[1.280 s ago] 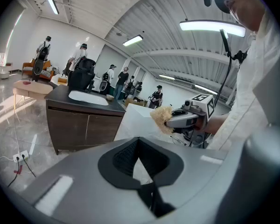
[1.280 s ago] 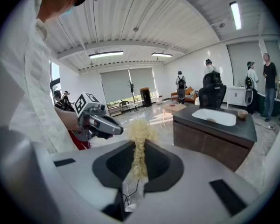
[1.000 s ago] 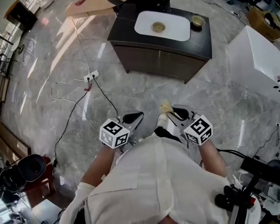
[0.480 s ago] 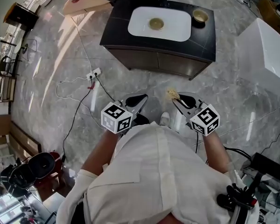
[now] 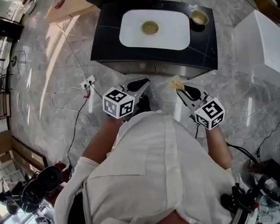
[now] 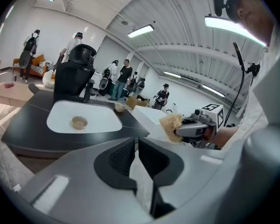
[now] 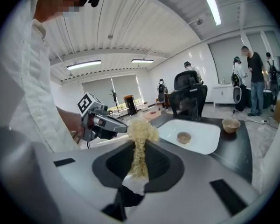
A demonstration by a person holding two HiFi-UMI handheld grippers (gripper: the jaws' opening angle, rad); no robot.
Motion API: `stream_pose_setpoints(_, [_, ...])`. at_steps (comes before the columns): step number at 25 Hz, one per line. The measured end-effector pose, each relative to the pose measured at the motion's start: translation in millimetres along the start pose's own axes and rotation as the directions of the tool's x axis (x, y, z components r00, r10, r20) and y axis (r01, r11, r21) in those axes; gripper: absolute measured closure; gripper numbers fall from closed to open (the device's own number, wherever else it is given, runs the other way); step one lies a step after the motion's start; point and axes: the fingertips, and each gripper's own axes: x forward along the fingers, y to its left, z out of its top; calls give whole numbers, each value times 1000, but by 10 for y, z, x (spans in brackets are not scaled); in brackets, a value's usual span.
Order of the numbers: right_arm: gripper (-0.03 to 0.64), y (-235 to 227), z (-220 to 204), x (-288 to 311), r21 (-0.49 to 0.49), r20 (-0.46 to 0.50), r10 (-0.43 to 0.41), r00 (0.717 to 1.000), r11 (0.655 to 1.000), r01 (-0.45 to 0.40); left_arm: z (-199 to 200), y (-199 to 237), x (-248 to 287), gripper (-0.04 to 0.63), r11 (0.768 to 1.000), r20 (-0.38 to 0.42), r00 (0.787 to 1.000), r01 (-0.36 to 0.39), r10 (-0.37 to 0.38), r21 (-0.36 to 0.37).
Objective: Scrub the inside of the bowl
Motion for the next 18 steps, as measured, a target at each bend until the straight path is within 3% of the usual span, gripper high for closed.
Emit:
stream_pose_setpoints(7, [569,-651,631,766,56,-7,-114,993,992,114,676,1119,397,586,997,-77,994,75,-77,-33])
stream_pose_setpoints(10, [568,-911,788,1067,66,-12,-150,989,986,150,818,1577,640,583,997,-118,990,73,-76,-34])
stream_pose_setpoints(15, [569,-1206,913,1349,57,-58,-116,991,991,120,899,2251,1123,553,992,-152,988,-36,18,-118])
stream_pose_setpoints(18, [568,-1436,985,1388,36,-83,-75,994,996,78,865,2689,1458,535,973,-189,976,-139,103,-184])
